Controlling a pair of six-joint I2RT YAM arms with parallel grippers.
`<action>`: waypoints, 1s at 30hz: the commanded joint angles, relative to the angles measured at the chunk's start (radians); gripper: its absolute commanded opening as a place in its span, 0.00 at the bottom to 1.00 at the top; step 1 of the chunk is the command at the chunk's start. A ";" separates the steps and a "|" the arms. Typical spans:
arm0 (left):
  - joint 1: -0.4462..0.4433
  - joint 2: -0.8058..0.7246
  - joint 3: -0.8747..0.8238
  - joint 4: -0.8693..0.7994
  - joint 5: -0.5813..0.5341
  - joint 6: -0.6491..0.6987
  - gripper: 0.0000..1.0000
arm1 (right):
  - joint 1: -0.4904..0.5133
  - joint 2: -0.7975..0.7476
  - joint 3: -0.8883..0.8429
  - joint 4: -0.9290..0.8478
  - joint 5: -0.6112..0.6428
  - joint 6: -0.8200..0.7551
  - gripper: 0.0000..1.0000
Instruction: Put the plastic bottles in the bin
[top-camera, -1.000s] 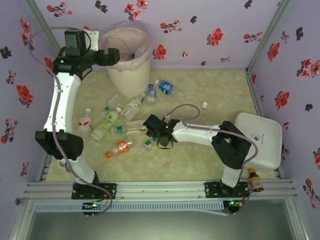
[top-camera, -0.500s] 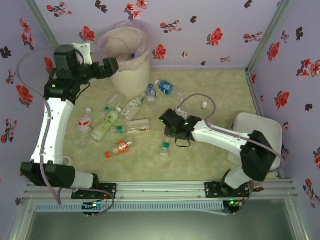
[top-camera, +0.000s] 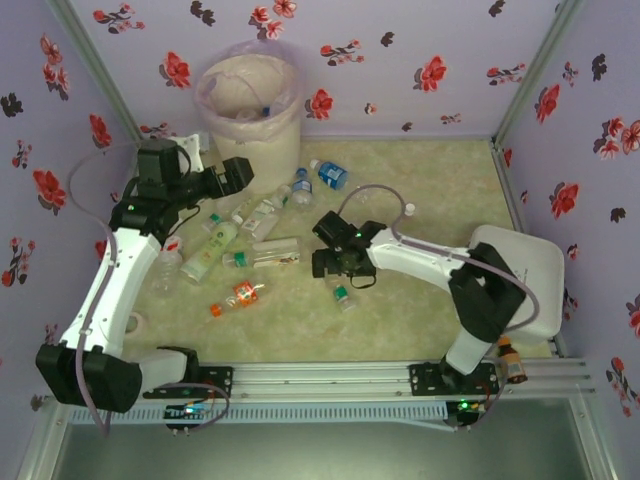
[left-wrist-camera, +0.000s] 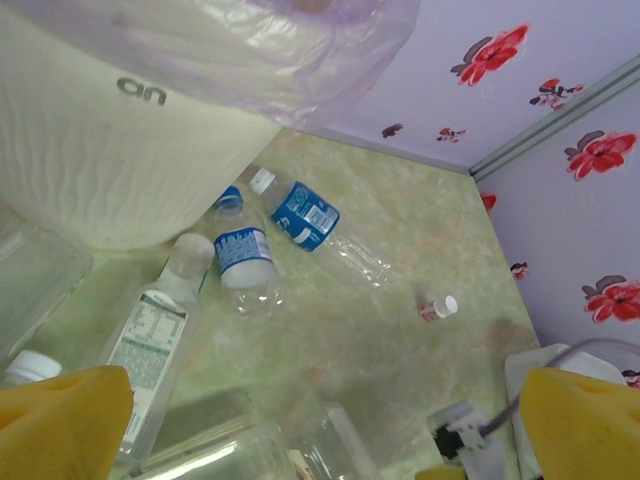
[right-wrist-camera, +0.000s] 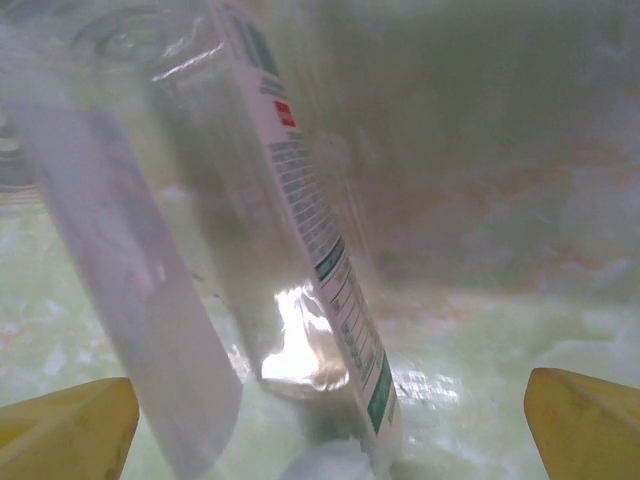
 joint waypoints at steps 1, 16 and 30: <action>-0.007 -0.037 -0.044 0.023 -0.031 -0.030 1.00 | 0.005 0.042 0.038 -0.070 0.060 -0.095 0.98; -0.008 -0.057 -0.178 0.196 0.062 -0.161 1.00 | -0.028 -0.028 0.040 -0.071 -0.037 -0.243 0.52; -0.155 -0.013 -0.276 0.421 0.147 -0.250 1.00 | -0.060 -0.384 -0.208 0.483 -0.302 -0.424 0.43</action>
